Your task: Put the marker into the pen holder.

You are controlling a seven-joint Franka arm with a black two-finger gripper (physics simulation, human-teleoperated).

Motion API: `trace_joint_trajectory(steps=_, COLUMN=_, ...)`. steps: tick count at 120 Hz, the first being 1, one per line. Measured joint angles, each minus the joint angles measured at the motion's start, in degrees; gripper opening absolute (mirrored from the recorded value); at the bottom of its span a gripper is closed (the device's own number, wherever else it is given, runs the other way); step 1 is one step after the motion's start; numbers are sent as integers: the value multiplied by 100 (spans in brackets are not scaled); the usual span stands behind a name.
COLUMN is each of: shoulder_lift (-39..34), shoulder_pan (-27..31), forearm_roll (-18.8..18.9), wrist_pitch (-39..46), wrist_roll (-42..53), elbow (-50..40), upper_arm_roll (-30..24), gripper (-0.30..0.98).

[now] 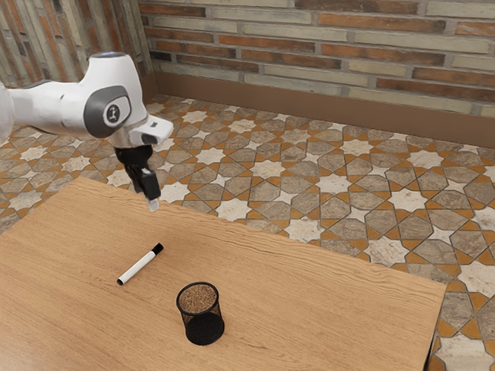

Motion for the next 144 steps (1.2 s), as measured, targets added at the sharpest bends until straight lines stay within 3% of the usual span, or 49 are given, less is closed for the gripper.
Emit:
trace_joint_trajectory(steps=26, shoulder_lift=673, shoulder_pan=204, forearm_roll=274, wrist_pitch=682, wrist_roll=-654, elbow=-116, upper_arm_roll=-2, gripper=67)
trace_joint_trajectory(steps=42, shoulder_lift=863, shoulder_pan=218, forearm_roll=272, wrist_pitch=1014, wrist_roll=-1162, elbow=-240, upper_arm_roll=4, gripper=44)
trace_joint_trajectory(steps=60, shoulder_lift=886, shoulder_pan=234, forearm_roll=276, wrist_pitch=1368, wrist_roll=-1793, elbow=-659, upper_arm_roll=67, gripper=32)
trace_joint_trajectory(steps=103, shoulder_lift=1300, shoulder_pan=164, forearm_roll=345, wrist_pitch=2272, wrist_roll=-2784, elbow=-845, upper_arm_roll=122, gripper=21)
trace_joint_trajectory(steps=136, shoulder_lift=1490, shoulder_pan=167, forearm_roll=366, wrist_pitch=2539, wrist_roll=-3197, elbow=-835, upper_arm_roll=122, gripper=18)
trace_joint_trajectory(steps=144, shoulder_lift=1498, shoulder_pan=170, forearm_roll=368, wrist_pitch=2565, wrist_roll=-3268, elbow=-837, upper_arm_roll=122, gripper=12)
